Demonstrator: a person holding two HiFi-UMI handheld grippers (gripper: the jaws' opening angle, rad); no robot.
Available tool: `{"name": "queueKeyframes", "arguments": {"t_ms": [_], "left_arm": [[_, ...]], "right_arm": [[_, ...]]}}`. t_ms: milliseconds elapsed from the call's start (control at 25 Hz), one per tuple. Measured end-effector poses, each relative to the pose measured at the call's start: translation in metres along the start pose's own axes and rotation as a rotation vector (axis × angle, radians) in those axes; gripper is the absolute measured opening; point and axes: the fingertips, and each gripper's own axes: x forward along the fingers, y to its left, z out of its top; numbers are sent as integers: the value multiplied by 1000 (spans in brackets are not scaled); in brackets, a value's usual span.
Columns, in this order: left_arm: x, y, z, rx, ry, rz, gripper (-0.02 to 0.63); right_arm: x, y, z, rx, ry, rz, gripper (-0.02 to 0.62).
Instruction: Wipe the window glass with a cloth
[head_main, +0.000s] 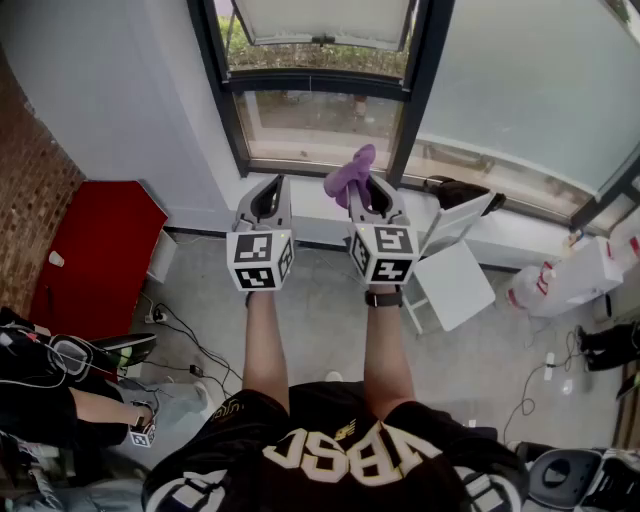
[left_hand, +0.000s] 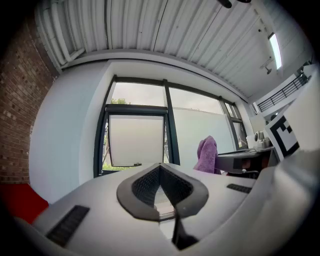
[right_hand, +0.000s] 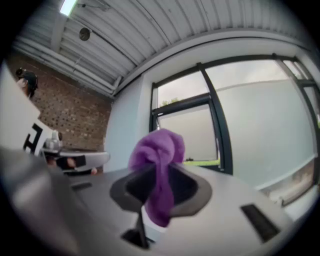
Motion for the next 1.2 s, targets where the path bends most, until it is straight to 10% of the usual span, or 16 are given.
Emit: {"name": "queueKeyframes", "arguments": {"t_ms": [760,1200], "left_arm": [[15,-16,-57,21,74,-3,23],[92,81,-90,-77,36,20,23]], "right_arm": [[0,-7,-54,54,40,95,89],[119,23,-107,-1,99,164,89]]}}
